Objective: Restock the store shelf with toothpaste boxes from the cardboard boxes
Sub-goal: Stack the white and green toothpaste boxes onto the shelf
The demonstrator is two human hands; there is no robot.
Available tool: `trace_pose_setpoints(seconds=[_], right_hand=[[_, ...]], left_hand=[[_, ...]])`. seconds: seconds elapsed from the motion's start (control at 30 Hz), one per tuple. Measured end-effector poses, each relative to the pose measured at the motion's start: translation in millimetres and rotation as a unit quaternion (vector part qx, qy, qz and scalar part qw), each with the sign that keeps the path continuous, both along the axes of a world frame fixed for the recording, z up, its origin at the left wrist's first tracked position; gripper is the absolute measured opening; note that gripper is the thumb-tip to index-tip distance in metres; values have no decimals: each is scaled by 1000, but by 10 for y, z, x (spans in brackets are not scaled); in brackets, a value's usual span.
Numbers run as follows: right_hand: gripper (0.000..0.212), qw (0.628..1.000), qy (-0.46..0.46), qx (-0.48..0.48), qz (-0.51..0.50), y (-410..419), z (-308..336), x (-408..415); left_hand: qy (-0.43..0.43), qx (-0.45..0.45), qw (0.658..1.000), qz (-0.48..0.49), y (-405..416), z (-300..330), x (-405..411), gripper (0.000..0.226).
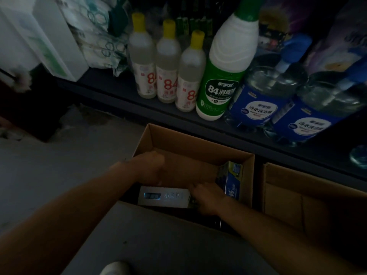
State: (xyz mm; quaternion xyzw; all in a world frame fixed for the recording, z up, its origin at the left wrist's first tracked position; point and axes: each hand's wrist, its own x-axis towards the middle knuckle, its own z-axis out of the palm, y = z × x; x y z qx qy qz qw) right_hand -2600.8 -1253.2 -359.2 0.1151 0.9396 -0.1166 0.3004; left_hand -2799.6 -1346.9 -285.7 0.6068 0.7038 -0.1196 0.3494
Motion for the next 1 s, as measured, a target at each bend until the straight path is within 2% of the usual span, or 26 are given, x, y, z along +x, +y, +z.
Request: trace_pose_setpoints(seconds=[0.13,0.33,0.47,0.67,0.73,0.8,1.0], right_hand=[[69,1000,-2,0,-5,22,-57,16],[49,1000,2,6,18,61,-57,-79],[52,999,16,26,16,196,150,-143],[65,996,70,33,-36,410,730,-117],[64,994,95,38,-49,478,977,-94],[62,990,111,53,-64,539,1253,-49],[57,966,188,140,-112,652,2142,379]], left_hand=[[-2,-10,1000,8,23,-20,-66,32],[6,-10,1000,-12,101,26,-95,31],[-2,8,1000,-26,218,193,-144,27],[-25,31,997,-59,432,657,-231,27],[-8,39,996,-81,514,852,-271,34],[3,57,994,-97,605,1089,-288,31],[-8,102,991,-85,663,1814,-195,42]])
